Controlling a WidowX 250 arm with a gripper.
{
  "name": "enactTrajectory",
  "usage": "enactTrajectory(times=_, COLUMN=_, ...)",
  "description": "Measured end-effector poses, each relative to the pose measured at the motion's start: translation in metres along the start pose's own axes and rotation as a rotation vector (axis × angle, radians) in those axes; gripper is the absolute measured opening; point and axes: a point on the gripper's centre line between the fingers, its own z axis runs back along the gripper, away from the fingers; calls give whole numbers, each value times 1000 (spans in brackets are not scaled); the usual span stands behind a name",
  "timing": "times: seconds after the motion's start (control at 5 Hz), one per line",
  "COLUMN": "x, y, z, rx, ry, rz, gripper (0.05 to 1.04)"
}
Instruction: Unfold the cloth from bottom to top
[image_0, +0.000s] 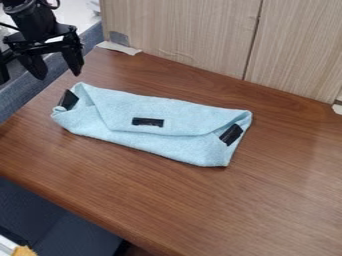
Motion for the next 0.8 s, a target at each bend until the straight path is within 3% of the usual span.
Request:
enactTrajectory(times=0.2, x=-3, y=1, z=-9, rx=-7, ry=30, rz=-2, gripper=1001)
enactTrajectory(times=0.6, x=-9, y=-31, z=-35, rx=-52, ry=127, rz=-177, gripper=1001)
enactTrajectory(times=0.8, x=-13, y=-53, z=-49, rx=-98, ry=175, rz=-298, gripper=1001)
